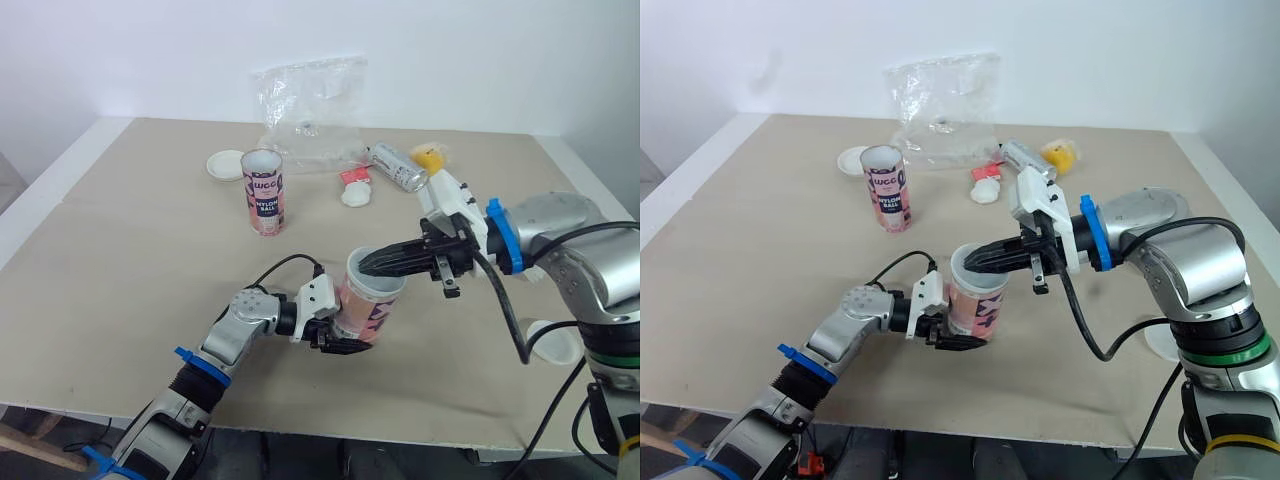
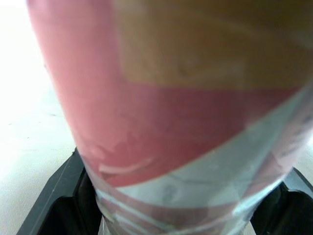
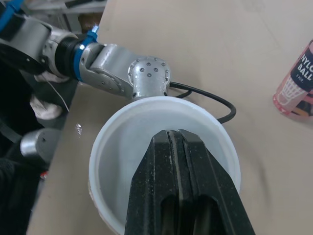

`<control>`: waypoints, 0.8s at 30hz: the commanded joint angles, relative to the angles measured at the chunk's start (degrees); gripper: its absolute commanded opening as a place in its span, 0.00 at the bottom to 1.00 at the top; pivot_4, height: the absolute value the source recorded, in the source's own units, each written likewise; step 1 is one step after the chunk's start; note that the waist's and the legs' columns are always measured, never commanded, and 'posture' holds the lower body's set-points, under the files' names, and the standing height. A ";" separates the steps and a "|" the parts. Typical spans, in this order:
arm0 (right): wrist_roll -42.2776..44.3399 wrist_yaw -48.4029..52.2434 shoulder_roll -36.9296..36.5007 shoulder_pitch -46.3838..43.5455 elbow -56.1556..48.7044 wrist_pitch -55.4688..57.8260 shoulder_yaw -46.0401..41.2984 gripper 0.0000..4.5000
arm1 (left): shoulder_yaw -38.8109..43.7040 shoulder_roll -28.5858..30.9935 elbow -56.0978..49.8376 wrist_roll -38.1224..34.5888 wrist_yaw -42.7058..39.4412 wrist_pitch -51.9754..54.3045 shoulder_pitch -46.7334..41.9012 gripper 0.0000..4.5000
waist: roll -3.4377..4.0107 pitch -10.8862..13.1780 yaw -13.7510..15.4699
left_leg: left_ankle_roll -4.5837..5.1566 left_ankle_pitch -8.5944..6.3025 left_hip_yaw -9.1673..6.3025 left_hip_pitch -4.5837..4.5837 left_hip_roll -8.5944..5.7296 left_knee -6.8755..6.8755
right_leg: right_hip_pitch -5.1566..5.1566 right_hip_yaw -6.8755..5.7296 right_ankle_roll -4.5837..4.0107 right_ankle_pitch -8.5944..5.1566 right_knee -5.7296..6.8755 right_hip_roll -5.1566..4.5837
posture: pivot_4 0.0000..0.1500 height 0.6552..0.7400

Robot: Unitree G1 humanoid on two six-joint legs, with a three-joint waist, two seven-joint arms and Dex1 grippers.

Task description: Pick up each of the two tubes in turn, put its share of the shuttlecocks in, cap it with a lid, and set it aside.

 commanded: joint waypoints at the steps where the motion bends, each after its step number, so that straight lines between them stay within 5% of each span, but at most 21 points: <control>1: -2.94 1.13 -1.06 -0.58 -0.05 -0.28 3.66 0.04 | -1.11 0.83 2.22 1.76 0.71 2.12 1.53 0.73 | -0.03 -0.02 -0.17 | 0.00 0.00 0.00 0.05 0.00 0.00 | 0.00 0.00 0.00 0.00 0.00 0.00 | 1.00 1.00; 17: -11.68 5.48 -2.78 -2.08 0.65 -0.86 14.17 0.04 | -0.83 0.45 2.02 1.52 2.03 2.61 1.62 0.73 | -0.61 -0.60 -0.36 | -0.23 -0.15 0.07 0.51 0.06 -0.06 | 0.13 0.00 -0.11 -0.04 -0.02 -0.10 | 1.00 1.00; 24: -0.74 6.54 0.00 -5.09 5.24 6.39 2.71 0.04 | -0.65 0.93 1.49 1.23 2.12 2.81 1.84 0.73 | -0.77 -0.75 -0.36 | -0.25 -0.16 0.18 0.59 0.09 -0.08 | 0.14 0.00 -0.13 -0.04 -0.03 -0.19 | 1.00 1.00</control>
